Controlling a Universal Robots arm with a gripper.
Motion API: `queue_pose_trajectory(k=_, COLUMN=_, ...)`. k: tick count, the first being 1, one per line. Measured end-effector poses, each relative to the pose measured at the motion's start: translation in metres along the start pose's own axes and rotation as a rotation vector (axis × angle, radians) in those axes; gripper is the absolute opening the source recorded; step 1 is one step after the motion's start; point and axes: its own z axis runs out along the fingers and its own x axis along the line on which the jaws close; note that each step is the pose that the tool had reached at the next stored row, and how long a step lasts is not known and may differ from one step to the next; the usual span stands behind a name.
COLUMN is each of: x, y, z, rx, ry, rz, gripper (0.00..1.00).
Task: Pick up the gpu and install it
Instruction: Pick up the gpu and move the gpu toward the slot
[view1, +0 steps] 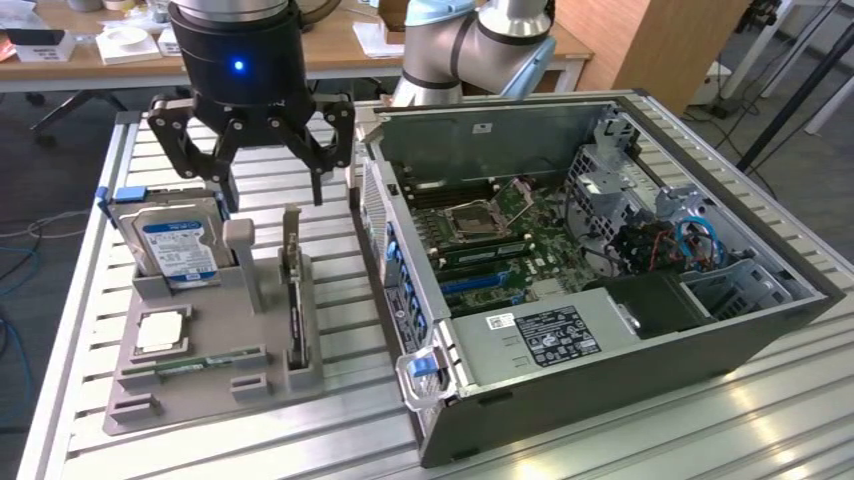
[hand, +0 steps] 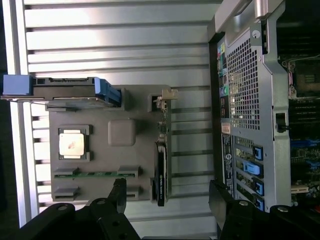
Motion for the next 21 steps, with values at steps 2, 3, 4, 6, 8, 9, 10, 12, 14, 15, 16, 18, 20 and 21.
queue_pose_trajectory(k=2, x=0.0, y=-0.0002, z=0.0034, rx=0.0003, ry=0.0003, rz=0.0, gripper=0.76)
queue_pose_trajectory(k=3, x=0.0, y=-0.0002, z=0.0052, rx=0.0002, ry=0.0002, rz=0.0, gripper=0.76)
queue_pose_trajectory(k=4, x=0.0, y=-0.0003, z=0.007, rx=0.0002, ry=0.0002, rz=0.0, gripper=0.76)
queue_pose_trajectory(k=6, x=0.0, y=-0.0005, z=0.011, rx=0.0002, ry=0.0002, rz=0.0, gripper=0.76)
queue_pose_trajectory(k=8, x=0.0, y=-0.0007, z=0.0148, rx=0.0002, ry=0.0002, rz=0.0, gripper=0.76)
queue_pose_trajectory(k=9, x=0.0, y=-0.0007, z=0.0166, rx=0.0002, ry=0.0002, rz=0.0, gripper=0.76)
queue_pose_trajectory(k=10, x=0.0, y=-0.0008, z=0.0183, rx=0.0002, ry=0.0002, rz=0.0, gripper=0.76)
queue_pose_trajectory(k=12, x=0.0, y=-0.001, z=0.022, rx=0.0002, ry=0.0002, rz=0.0, gripper=0.76)
queue_pose_trajectory(k=14, x=0.001, y=-0.0012, z=0.0254, rx=0.0003, ry=0.0003, rz=0.0, gripper=0.76)
queue_pose_trajectory(k=15, x=0.001, y=-0.0012, z=0.027, rx=0.0002, ry=0.0002, rz=0.0, gripper=0.76)
queue_pose_trajectory(k=16, x=0.001, y=-0.0013, z=0.0285, rx=0.0002, ry=0.0002, rz=0.0, gripper=0.76)
queue_pose_trajectory(k=18, x=0.001, y=-0.0014, z=0.0314, rx=0.0002, ry=0.0002, rz=0.0, gripper=0.76)
queue_pose_trajectory(k=20, x=0.001, y=-0.0016, z=0.0348, rx=0.0002, ry=0.0002, rz=0.0, gripper=0.76)
queue_pose_trajectory(k=21, x=0.001, y=-0.0017, z=0.0366, rx=0.0002, ry=0.0002, rz=0.0, gripper=0.76)
